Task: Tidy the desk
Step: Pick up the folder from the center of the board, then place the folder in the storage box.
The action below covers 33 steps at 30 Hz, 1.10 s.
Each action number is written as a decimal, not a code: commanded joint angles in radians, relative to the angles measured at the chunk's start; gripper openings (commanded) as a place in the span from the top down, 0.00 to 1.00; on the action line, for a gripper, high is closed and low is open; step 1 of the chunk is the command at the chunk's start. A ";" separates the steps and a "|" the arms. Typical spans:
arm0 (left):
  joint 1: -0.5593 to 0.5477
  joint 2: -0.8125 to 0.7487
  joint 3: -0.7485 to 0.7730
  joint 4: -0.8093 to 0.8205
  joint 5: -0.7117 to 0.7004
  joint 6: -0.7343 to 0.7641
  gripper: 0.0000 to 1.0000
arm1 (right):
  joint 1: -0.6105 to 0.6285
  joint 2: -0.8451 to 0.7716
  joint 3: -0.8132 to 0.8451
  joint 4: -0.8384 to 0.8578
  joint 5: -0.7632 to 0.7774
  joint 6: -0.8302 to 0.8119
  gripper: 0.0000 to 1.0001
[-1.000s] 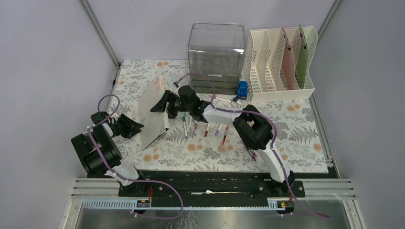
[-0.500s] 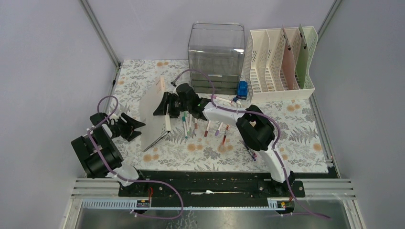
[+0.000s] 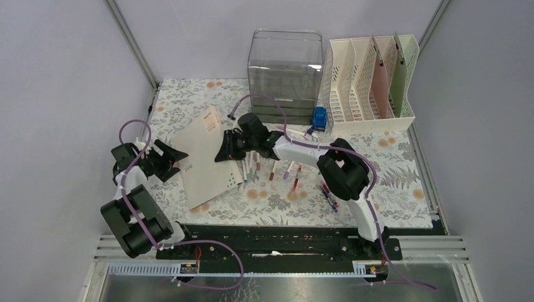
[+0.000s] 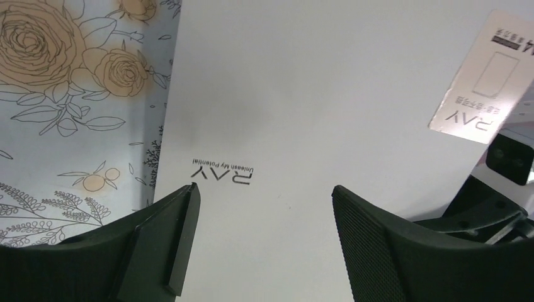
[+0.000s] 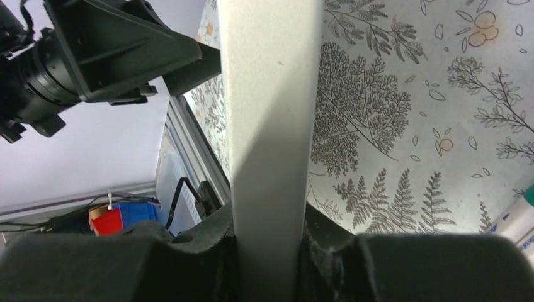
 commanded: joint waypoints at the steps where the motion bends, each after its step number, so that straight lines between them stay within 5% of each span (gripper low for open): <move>1: 0.010 -0.113 0.025 0.003 -0.018 -0.002 0.17 | -0.040 -0.115 -0.021 0.078 -0.100 -0.101 1.00; 4: 0.012 -0.204 0.070 -0.012 -0.049 -0.021 0.02 | -0.082 -0.157 -0.025 0.097 -0.219 -0.111 1.00; 14: 0.011 -0.302 0.149 0.055 0.001 -0.278 0.01 | -0.271 -0.383 -0.109 -0.011 -0.733 -0.255 1.00; 22: -0.102 -0.295 0.233 0.140 0.093 -0.348 0.01 | -0.447 -0.683 -0.190 -0.491 -0.841 -0.695 1.00; 27: -0.162 -0.315 0.237 0.191 0.090 -0.392 0.01 | -0.621 -0.776 -0.077 -0.768 -0.858 -0.925 1.00; 33: -0.170 -0.355 0.154 0.237 0.109 -0.410 0.01 | -0.893 -0.845 0.021 -0.694 -0.923 -0.835 1.00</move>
